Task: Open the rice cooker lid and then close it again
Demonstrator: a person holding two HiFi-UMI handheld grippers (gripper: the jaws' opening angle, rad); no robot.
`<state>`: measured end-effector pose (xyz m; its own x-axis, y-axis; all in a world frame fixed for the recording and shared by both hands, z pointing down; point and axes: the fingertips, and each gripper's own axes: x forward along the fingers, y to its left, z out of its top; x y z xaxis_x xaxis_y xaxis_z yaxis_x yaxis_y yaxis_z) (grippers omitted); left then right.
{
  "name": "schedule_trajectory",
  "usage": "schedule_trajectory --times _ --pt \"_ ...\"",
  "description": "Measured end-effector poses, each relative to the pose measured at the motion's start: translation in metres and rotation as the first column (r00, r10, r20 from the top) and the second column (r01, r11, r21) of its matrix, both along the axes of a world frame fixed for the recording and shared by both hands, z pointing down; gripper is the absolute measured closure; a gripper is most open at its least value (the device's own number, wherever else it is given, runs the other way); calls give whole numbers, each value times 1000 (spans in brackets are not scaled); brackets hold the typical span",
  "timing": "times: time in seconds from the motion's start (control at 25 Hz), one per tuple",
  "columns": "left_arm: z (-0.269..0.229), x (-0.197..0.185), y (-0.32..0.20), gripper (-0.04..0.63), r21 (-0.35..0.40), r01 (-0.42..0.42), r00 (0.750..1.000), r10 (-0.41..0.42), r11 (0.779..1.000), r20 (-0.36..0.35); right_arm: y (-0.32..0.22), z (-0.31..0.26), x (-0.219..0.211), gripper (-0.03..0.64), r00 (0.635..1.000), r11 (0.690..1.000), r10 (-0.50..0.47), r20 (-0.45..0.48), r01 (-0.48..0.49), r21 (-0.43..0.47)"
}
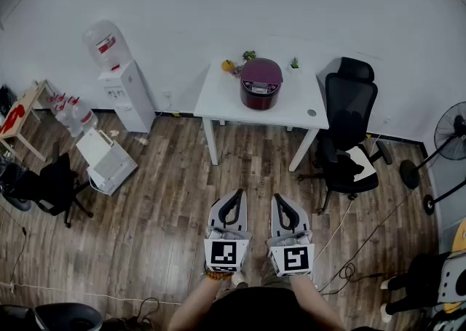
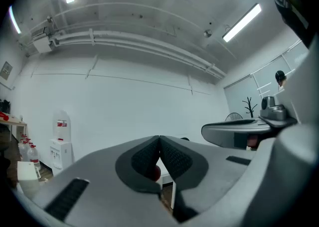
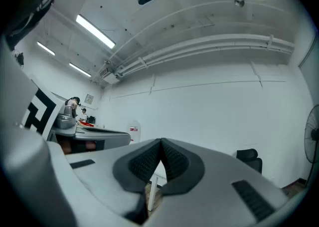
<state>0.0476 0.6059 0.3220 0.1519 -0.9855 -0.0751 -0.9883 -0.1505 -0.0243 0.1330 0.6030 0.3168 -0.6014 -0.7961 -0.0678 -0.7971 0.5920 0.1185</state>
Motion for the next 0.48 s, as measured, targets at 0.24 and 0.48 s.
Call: schedule_trajectory --times 0.24,0.48 --pt "6 1 2 571 -15 -5 999 6 1000 42 4 4 -2 589 1000 1000 -3 -10 3 -6" --pt "11 5 -9 571 -30 -5 1000 6 1000 29 -6 7 9 589 1000 999 -19 4 19 -26"
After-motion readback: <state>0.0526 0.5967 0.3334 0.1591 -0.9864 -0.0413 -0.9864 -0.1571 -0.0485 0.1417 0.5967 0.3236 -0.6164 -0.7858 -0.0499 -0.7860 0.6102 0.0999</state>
